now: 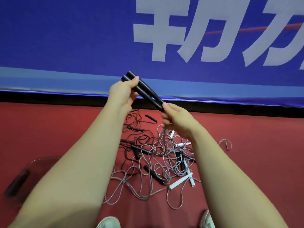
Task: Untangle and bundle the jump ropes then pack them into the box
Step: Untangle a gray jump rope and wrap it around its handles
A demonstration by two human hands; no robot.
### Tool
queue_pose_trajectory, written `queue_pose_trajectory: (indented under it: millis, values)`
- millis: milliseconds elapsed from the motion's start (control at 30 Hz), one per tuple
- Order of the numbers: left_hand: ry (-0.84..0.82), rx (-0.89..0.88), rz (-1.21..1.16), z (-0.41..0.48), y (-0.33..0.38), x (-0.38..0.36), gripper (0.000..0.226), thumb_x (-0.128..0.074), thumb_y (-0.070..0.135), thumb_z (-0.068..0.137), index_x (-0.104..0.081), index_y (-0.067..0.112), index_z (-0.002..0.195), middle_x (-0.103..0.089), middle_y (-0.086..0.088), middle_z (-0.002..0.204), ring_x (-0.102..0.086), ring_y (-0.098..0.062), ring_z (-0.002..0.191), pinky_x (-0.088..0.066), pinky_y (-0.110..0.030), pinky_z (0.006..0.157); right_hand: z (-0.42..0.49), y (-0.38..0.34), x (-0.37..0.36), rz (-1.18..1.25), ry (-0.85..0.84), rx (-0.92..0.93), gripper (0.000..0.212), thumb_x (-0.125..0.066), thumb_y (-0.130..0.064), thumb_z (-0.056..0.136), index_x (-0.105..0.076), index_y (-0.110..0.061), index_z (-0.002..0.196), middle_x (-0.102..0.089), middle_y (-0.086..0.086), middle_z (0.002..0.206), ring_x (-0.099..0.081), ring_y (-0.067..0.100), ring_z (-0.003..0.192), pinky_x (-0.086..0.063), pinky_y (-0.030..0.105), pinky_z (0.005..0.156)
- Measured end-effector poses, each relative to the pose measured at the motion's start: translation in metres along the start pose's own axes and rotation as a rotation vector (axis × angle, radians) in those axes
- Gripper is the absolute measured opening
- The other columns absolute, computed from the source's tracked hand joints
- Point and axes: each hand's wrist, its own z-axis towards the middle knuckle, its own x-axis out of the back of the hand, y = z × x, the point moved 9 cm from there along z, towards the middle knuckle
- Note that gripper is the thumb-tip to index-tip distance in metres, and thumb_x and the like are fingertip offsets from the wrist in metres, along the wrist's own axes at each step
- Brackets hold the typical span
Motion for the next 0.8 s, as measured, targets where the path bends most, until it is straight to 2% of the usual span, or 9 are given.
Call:
queue_pose_trajectory:
  millis: [167,233,300,367,433,500,600,700,800]
  values:
    - [-0.081,0.136,0.035,0.003,-0.063,0.015,0.016,-0.068,0.007,0.085,-0.056,0.014,0.093,-0.063,-0.001,0.08,-0.057,-0.017,0.078,-0.049,-0.025,0.065,-0.007,-0.002,0.043,-0.619,0.236,0.139,0.021,-0.04,-0.031,0.1,-0.049,-0.019,0.084,-0.043,-0.007,0.067,-0.04,0.009,0.059,-0.035,0.026,0.06]
    - [-0.1,-0.019,0.488,0.002,-0.061,0.029,0.039,-0.073,0.018,0.083,-0.05,0.019,0.114,-0.059,-0.003,0.106,-0.055,-0.023,0.099,-0.048,-0.035,0.087,-0.016,0.001,0.049,-0.703,0.243,0.13,0.018,-0.041,-0.03,0.1,-0.049,-0.018,0.089,-0.044,-0.009,0.067,-0.04,0.005,0.059,-0.033,0.019,0.057]
    - [-0.193,-0.315,1.19,-0.011,-0.052,0.024,0.075,-0.074,0.042,0.078,-0.034,0.027,0.139,-0.039,-0.006,0.137,-0.038,-0.025,0.127,-0.028,-0.041,0.111,-0.023,0.004,0.049,-0.741,0.237,0.115,0.019,-0.041,-0.028,0.099,-0.049,-0.018,0.086,-0.044,-0.007,0.066,-0.039,0.006,0.057,-0.031,0.018,0.053]
    - [-0.407,-0.568,1.681,-0.04,-0.065,0.002,0.099,-0.069,0.062,0.07,-0.018,0.032,0.149,-0.022,-0.005,0.151,-0.014,-0.023,0.143,-0.002,-0.047,0.116,-0.026,0.004,0.038,-0.81,0.196,0.118,0.023,-0.041,-0.027,0.1,-0.046,-0.02,0.078,-0.042,-0.005,0.064,-0.038,0.007,0.055,-0.029,0.013,0.047]
    - [-0.476,-0.72,1.882,-0.058,-0.082,-0.014,0.111,-0.065,0.071,0.066,-0.007,0.03,0.151,-0.015,-0.003,0.156,0.001,-0.024,0.147,0.014,-0.053,0.112,-0.027,-0.002,0.022,-0.862,0.14,0.143,0.022,-0.042,-0.026,0.1,-0.049,-0.014,0.082,-0.04,-0.005,0.062,-0.036,0.007,0.054,-0.029,0.014,0.046]
    - [-0.468,-0.743,1.761,-0.063,-0.082,-0.022,0.104,-0.065,0.068,0.069,-0.014,0.027,0.15,-0.028,-0.002,0.151,-0.012,-0.022,0.145,0.009,-0.052,0.115,-0.027,-0.007,0.011,-0.893,0.119,0.163,0.026,-0.042,-0.026,0.1,-0.054,-0.004,0.094,-0.041,-0.004,0.063,-0.035,0.008,0.054,-0.027,0.017,0.046]
    - [-0.478,-0.668,1.512,-0.062,-0.079,-0.021,0.092,-0.07,0.058,0.071,-0.026,0.028,0.145,-0.044,0.001,0.137,-0.038,-0.021,0.129,-0.021,-0.043,0.113,-0.028,-0.011,0.007,-0.921,0.124,0.162,0.031,-0.041,-0.028,0.1,-0.055,0.0,0.1,-0.042,-0.002,0.064,-0.035,0.01,0.054,-0.024,0.021,0.046]
    - [-0.389,-0.783,1.548,-0.064,-0.074,-0.017,0.056,-0.063,0.032,0.08,-0.041,0.021,0.131,-0.054,0.0,0.114,-0.05,-0.025,0.108,-0.038,-0.035,0.086,-0.031,-0.01,0.005,-0.867,0.094,0.147,0.028,-0.042,-0.028,0.099,-0.054,-0.004,0.094,-0.04,-0.002,0.063,-0.034,0.011,0.053,-0.024,0.018,0.044]
    - [-0.395,-0.716,1.577,-0.06,-0.076,-0.011,0.03,-0.05,0.021,0.088,-0.045,0.014,0.118,-0.059,-0.005,0.1,-0.055,-0.029,0.087,-0.037,-0.032,0.065,-0.034,-0.008,0.003,-0.71,0.054,0.107,0.02,-0.045,-0.03,0.098,-0.054,-0.013,0.095,-0.042,-0.001,0.066,-0.037,0.013,0.058,-0.032,0.026,0.054]
